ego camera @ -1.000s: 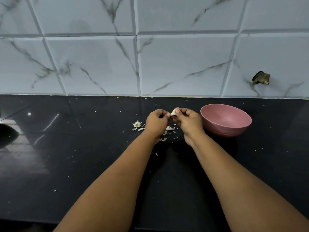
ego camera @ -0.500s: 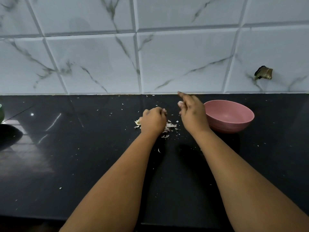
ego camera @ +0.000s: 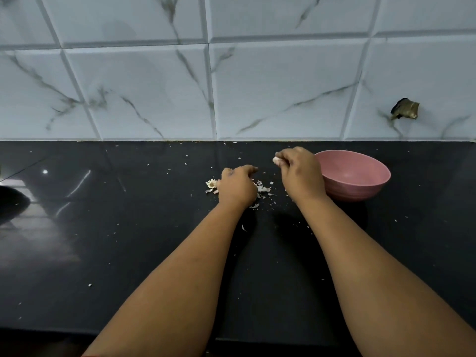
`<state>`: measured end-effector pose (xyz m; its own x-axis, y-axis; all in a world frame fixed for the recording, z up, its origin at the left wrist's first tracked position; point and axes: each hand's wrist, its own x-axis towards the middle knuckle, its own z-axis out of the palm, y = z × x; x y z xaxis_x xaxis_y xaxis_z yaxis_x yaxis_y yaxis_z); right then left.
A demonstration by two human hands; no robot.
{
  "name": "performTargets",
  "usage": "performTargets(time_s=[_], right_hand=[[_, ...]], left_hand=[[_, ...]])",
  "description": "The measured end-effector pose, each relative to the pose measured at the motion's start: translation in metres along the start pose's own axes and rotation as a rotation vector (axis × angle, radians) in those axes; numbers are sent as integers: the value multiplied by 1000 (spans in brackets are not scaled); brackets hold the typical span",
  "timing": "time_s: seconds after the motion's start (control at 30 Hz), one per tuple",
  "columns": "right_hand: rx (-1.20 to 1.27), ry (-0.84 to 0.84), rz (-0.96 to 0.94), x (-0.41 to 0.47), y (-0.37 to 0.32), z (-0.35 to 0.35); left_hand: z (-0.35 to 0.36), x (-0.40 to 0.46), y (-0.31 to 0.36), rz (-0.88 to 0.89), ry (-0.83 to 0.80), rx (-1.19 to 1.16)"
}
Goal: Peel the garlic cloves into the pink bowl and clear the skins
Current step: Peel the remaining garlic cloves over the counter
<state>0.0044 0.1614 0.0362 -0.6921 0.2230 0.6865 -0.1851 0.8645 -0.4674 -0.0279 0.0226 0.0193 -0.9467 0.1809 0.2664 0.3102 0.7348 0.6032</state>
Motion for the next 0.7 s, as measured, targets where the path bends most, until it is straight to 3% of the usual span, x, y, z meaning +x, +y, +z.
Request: performTargets(time_s=[0.23, 0.3, 0.4, 0.47, 0.6, 0.63, 0.7], right_hand=[[-92, 193, -200, 7, -10, -7], [-193, 45, -120, 5, -6, -7], [-413, -426, 165, -9, -12, 0], [-373, -444, 184, -8, -14, 2], [-187, -94, 10, 2, -12, -3], [-193, -110, 11, 2, -11, -5], [-352, -360, 116, -3, -14, -1]], left_hand=[[3, 2, -1, 7, 95, -125], [3, 1, 0, 7, 123, -144], [2, 0, 1, 6, 147, -161], [3, -1, 0, -2, 149, -177], [1, -1, 1, -11, 140, -202], [1, 0, 1, -7, 139, -210], [2, -1, 1, -1, 125, -215]])
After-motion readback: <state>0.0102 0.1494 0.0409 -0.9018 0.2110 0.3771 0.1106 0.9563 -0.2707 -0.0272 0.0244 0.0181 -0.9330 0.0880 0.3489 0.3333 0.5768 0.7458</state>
